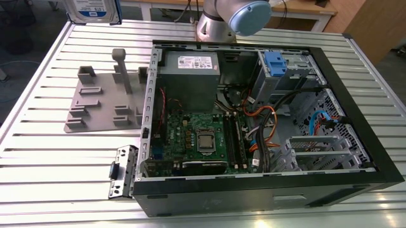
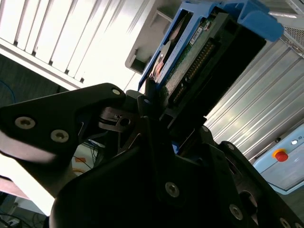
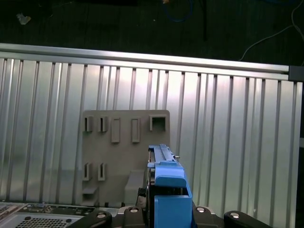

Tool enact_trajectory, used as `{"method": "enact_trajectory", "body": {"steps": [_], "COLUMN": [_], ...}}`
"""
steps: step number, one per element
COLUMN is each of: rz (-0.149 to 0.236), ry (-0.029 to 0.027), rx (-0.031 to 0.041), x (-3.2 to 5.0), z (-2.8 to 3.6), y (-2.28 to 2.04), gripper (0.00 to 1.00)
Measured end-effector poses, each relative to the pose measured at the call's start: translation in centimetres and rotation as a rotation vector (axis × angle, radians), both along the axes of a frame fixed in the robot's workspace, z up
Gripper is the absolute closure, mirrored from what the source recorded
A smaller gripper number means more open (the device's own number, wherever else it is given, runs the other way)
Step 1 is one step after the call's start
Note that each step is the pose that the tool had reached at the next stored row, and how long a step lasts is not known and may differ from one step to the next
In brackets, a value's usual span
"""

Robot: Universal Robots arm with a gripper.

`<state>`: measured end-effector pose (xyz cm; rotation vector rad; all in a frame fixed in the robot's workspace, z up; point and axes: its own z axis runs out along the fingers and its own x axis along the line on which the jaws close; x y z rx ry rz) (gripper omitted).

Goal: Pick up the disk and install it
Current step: 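Pick up the disk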

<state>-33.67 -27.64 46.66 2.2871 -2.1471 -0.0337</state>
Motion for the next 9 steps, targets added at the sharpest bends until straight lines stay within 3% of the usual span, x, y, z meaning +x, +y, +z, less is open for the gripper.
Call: {"method": "enact_trajectory", "body": {"steps": [9], "rz": [0.000], "ry": [0.0005], "rx": [0.0000], "x": [1.22], "z": [0.00], "y": [-0.44], "gripper": [0.64]}}
